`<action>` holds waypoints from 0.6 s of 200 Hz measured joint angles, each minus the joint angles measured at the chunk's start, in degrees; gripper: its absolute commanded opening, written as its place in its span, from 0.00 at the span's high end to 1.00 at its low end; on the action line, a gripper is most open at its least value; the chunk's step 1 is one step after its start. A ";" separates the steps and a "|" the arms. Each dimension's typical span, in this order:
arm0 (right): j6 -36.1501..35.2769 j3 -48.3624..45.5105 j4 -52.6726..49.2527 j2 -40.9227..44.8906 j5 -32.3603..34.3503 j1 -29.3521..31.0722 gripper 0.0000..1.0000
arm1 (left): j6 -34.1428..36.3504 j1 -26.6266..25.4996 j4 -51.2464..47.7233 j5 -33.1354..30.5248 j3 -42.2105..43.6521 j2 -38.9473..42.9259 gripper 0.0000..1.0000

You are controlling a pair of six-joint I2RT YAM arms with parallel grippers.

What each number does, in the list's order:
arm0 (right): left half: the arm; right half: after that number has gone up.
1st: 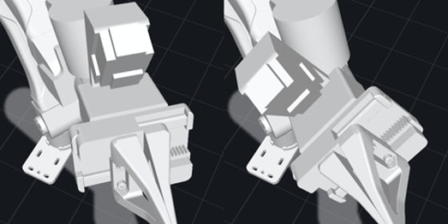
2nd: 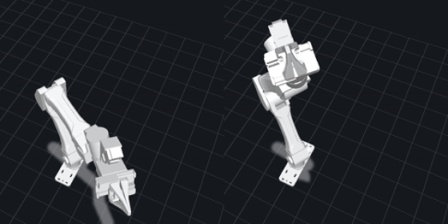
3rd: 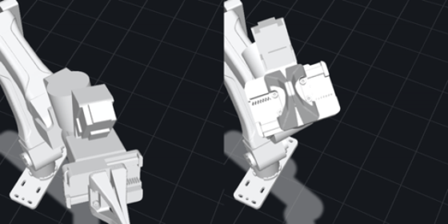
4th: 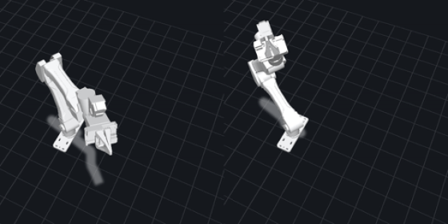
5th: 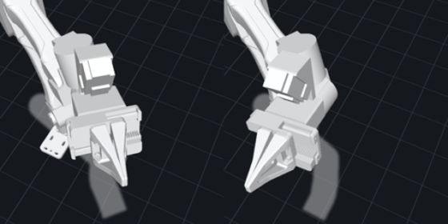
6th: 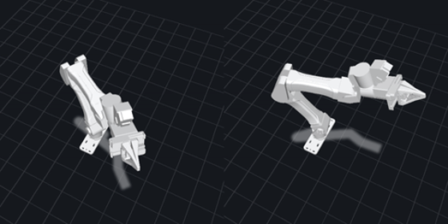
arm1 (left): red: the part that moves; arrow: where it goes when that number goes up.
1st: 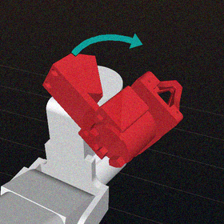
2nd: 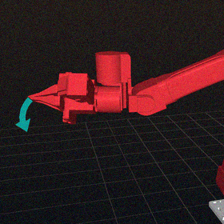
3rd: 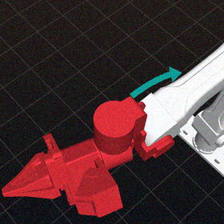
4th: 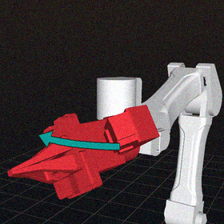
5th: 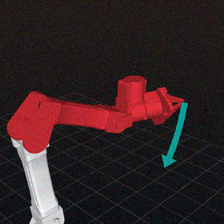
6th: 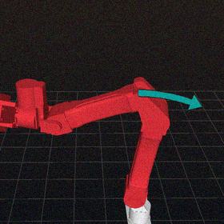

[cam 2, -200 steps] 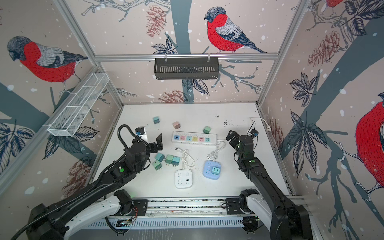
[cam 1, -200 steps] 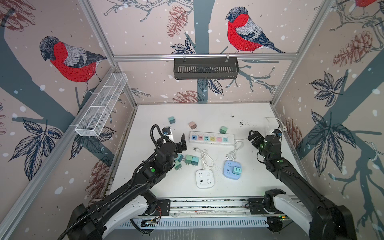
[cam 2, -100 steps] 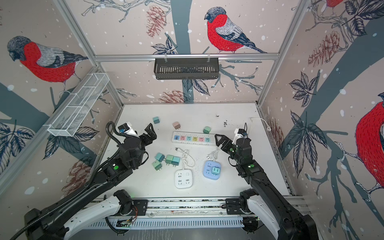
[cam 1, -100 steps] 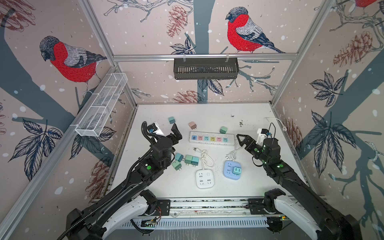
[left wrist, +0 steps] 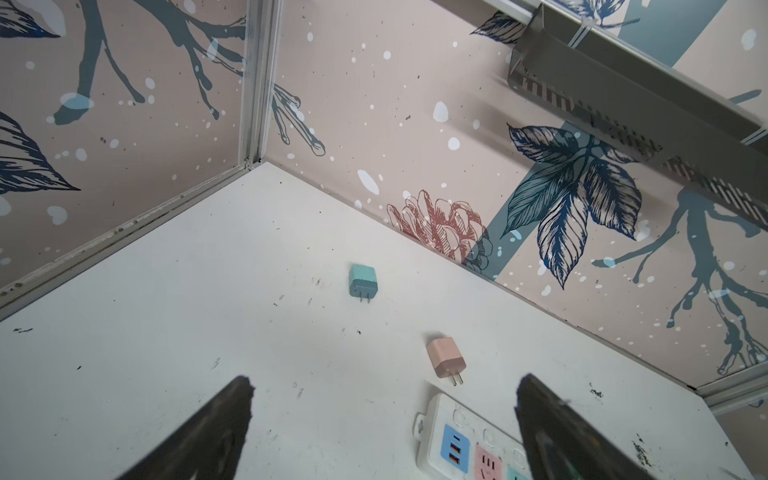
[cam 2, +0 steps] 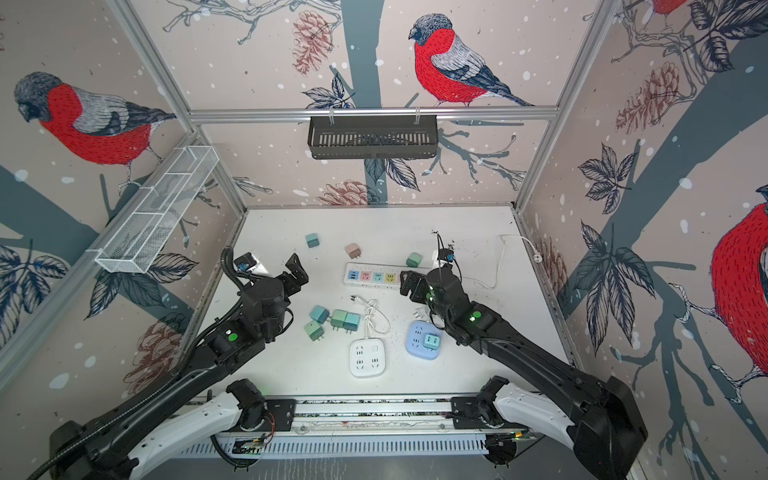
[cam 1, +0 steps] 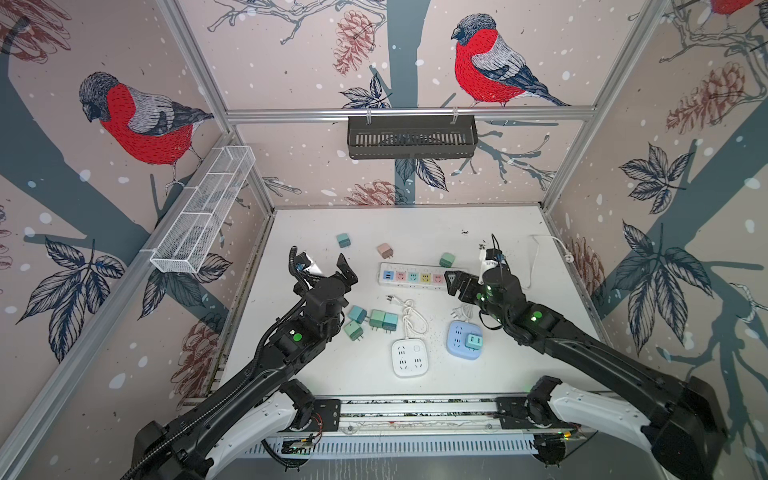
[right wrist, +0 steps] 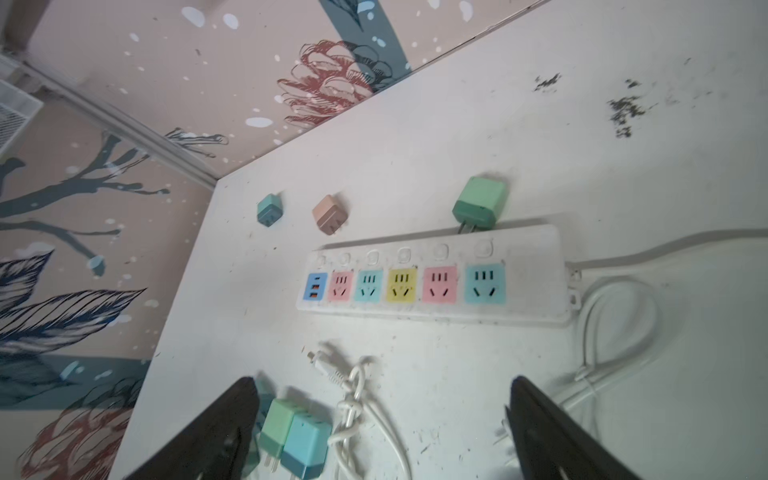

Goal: Insert the plug
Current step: 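Reach the right gripper to the green adapter while the left gripper rises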

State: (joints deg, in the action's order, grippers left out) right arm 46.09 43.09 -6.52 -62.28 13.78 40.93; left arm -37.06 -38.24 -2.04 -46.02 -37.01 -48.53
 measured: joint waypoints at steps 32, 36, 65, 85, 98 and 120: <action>-1.57 10.73 -4.17 -12.98 4.72 -1.55 0.08 | 0.00 0.37 -0.02 2.21 -1.88 -4.61 0.02; -1.88 11.69 -4.50 -14.58 5.09 -1.92 0.08 | 0.00 0.42 -0.11 2.34 -2.14 -5.05 0.02; -4.42 18.91 -6.49 -26.69 7.28 -4.20 0.09 | -0.09 0.55 -0.70 2.60 -3.61 -7.50 0.02; -5.55 23.71 -8.44 -34.05 7.10 -6.97 0.14 | -0.09 0.59 -0.92 2.97 -3.87 -8.33 0.02; -5.68 27.23 -8.85 -39.12 5.55 -9.35 0.20 | -0.04 0.61 -0.98 3.52 -3.98 -8.83 0.02; -6.03 31.32 -9.84 -45.27 2.38 -12.50 0.22 | 0.00 0.63 -1.18 4.02 -4.39 -9.55 0.02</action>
State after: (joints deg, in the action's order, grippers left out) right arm 40.05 74.41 -16.36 -107.55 16.16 28.42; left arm -37.06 -37.60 -3.22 -42.00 -41.41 -58.08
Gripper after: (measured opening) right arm 0.780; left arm 0.983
